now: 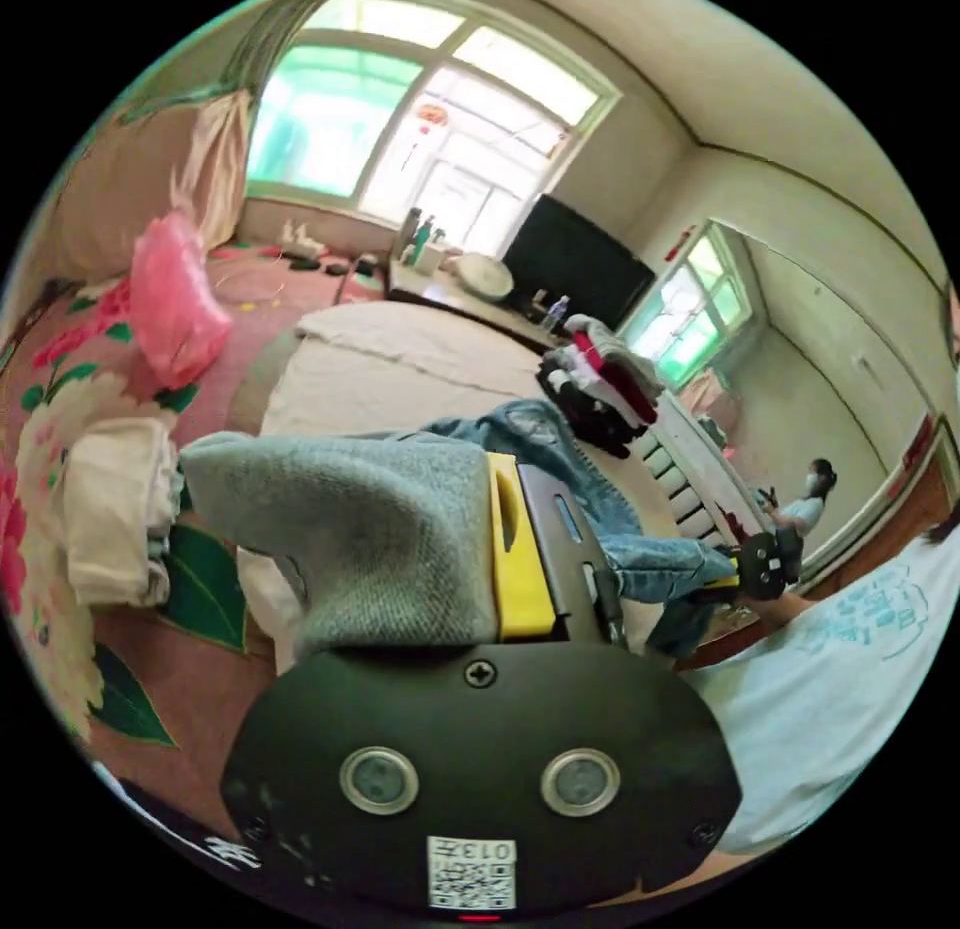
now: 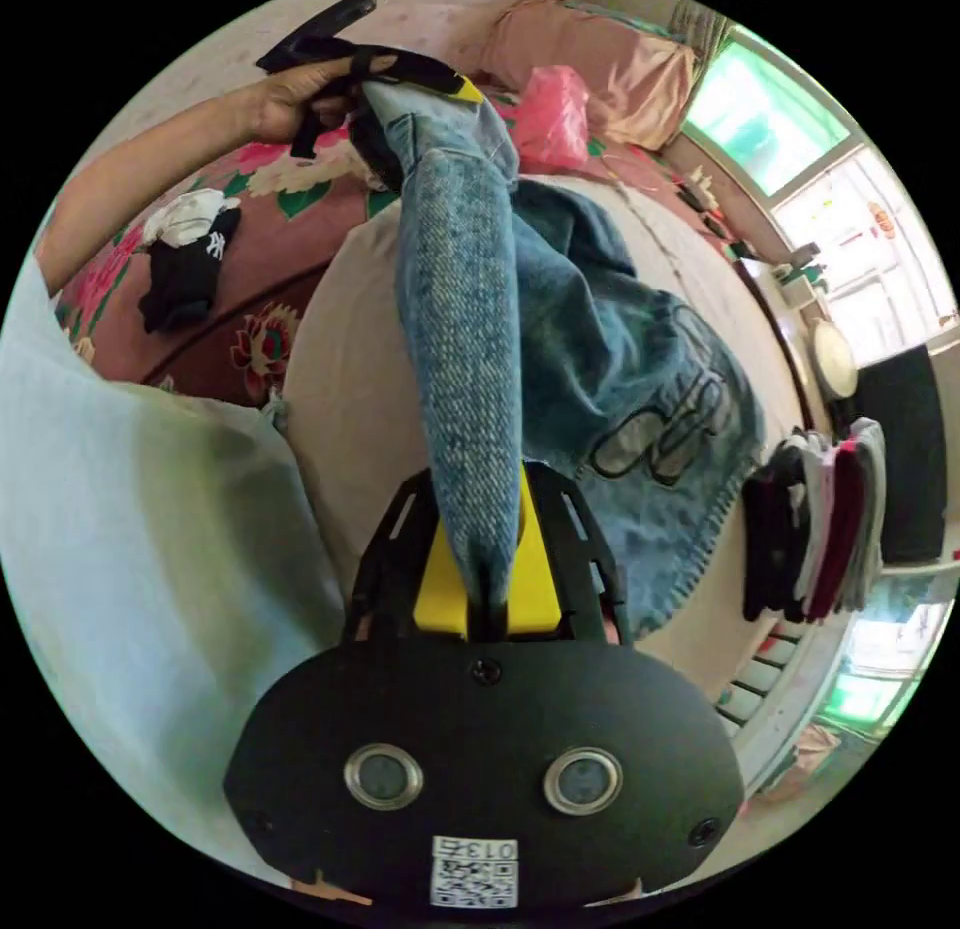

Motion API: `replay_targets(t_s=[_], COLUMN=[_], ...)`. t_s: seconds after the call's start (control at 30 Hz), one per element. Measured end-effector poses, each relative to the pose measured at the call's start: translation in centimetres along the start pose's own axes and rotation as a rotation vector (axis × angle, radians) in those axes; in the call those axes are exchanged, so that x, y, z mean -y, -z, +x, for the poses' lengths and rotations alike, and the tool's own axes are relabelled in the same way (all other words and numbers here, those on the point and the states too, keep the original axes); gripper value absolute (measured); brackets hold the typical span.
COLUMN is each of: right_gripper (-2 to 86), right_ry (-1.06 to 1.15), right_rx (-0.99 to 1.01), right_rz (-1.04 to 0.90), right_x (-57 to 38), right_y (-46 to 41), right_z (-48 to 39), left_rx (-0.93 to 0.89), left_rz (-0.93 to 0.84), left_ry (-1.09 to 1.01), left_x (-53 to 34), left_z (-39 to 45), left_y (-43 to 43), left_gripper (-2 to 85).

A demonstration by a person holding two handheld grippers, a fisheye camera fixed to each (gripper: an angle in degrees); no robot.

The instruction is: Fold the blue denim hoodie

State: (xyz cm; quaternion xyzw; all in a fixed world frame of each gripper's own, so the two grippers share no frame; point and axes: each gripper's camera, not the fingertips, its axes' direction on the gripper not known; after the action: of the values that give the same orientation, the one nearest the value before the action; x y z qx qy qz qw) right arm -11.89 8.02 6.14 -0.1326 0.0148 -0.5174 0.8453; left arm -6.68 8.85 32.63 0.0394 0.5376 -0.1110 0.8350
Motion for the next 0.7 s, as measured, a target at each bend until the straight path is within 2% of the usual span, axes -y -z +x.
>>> replay_targets(t_s=[0.13,0.23,0.3,0.37,0.4,0.47,0.53,0.63,0.7], right_gripper=[8.3,10.7,11.4,12.4,12.7,13.6,14.4,15.8,14.9], right_ry=[0.082,0.063,-0.045,-0.360,-0.450,-0.767,-0.921,-1.022,-1.003], right_rx=[0.105,0.355,0.465,0.502,0.490,0.367,0.283,0.317,0.345], right_rz=[-0.009,0.017,0.099,0.216,0.240,0.237,0.239,0.182,0.160], right_x=[2.3,0.8,-2.2,-8.8,-10.8,-19.0,-23.6,-26.1,-25.5], right_y=[-5.8,-6.0,-5.1,-5.1,-5.4,-8.0,-10.2,-15.1,-17.2], right_z=[-1.8,1.2,5.1,13.2,15.2,22.1,25.5,28.8,29.6], left_rx=[0.056,0.073,0.090,0.095,0.095,0.087,0.090,0.068,0.063], left_rz=[0.000,-0.032,-0.044,-0.047,-0.050,-0.038,-0.052,-0.094,-0.090], left_ry=[0.184,0.222,0.235,0.257,0.279,0.310,0.326,0.350,0.342], left_x=[-1.4,-0.3,0.2,0.2,-0.1,-0.7,-1.2,-0.6,0.2], left_z=[-6.9,-9.0,-9.7,-10.3,-10.7,-11.0,-10.6,-9.5,-8.5], left_y=[-0.5,-1.3,-1.4,-1.0,-0.6,0.1,0.3,-0.8,-1.2], left_gripper=[2.7,3.8,5.3,7.3,9.1,12.1,15.5,19.3,19.7])
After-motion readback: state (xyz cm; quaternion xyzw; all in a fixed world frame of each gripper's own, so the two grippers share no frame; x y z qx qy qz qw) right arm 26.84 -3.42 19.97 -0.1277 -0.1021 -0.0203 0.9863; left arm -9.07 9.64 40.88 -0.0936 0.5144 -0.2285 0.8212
